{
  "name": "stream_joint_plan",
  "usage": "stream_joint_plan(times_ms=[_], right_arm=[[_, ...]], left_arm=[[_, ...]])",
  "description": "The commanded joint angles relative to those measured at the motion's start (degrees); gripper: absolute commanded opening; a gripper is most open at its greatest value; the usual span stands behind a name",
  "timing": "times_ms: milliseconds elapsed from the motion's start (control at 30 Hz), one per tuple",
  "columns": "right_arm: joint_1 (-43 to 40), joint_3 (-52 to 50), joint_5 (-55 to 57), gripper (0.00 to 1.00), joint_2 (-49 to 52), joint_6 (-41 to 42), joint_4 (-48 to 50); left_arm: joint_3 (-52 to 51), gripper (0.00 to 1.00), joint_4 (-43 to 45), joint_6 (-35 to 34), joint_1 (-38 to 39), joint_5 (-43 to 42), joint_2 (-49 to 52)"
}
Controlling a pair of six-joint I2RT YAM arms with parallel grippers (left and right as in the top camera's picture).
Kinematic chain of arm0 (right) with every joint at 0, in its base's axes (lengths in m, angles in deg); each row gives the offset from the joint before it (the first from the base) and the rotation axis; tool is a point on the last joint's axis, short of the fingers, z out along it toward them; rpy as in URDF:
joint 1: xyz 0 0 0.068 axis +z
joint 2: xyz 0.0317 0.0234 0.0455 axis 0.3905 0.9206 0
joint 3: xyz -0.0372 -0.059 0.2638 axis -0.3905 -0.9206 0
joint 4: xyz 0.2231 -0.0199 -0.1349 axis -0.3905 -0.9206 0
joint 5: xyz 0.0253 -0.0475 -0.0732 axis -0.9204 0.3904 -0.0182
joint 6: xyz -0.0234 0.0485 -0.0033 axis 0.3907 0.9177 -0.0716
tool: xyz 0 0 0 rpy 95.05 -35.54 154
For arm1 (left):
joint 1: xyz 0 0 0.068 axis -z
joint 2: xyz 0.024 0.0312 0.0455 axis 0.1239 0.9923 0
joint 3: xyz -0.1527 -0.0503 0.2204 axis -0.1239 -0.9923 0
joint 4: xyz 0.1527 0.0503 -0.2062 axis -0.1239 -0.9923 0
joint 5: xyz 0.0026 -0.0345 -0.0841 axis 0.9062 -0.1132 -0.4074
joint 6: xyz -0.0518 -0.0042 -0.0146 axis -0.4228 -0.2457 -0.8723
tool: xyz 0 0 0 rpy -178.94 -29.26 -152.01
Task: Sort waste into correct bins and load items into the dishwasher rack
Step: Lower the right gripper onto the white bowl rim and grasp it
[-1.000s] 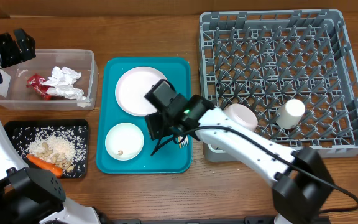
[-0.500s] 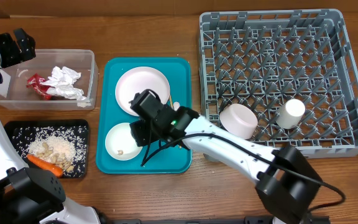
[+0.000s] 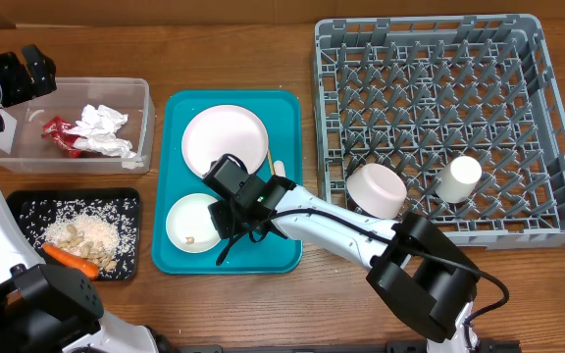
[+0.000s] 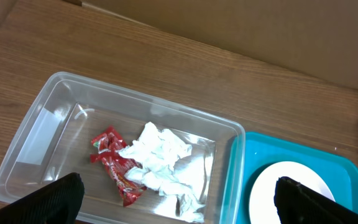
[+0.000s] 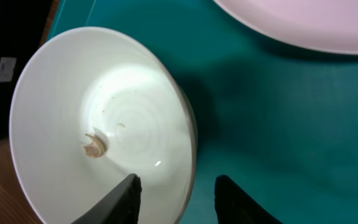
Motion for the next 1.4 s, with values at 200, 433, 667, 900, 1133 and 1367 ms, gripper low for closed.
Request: stream_joint_plan(times_ms=[200, 433, 667, 900, 1133, 1367], right_arm=[[0.26, 0.02, 3.48, 0.36, 0.42, -0.22, 0.57], [0.24, 0.02, 4.07, 0.26, 0.42, -0.24, 0.59], [0.26, 0.02, 4.66, 0.27, 0.46, -0.24, 0.35], [0.26, 0.02, 4.68, 0.27, 0.48, -0.22, 0.35], [0.26, 0.02, 4.63, 0.33, 0.48, -0.22, 0.02], [0.26, 0.02, 4.61, 0.28, 0.48, -0.2, -0.04]], left_arm=[[0.61, 1.0, 0.26, -0.76, -0.15, -0.96, -0.44], [0.61, 1.0, 0.26, -0.76, -0.15, -0.96, -0.44], [0.61, 1.0, 0.26, -0.76, -0.15, -0.96, -0.44], [0.61, 1.0, 0.24, -0.76, -0.15, -0.96, -0.44], [0.61, 1.0, 0.26, -0.76, -0.15, -0.96, -0.44], [0.61, 1.0, 0.26, -0.76, -0.13, -0.96, -0.44]])
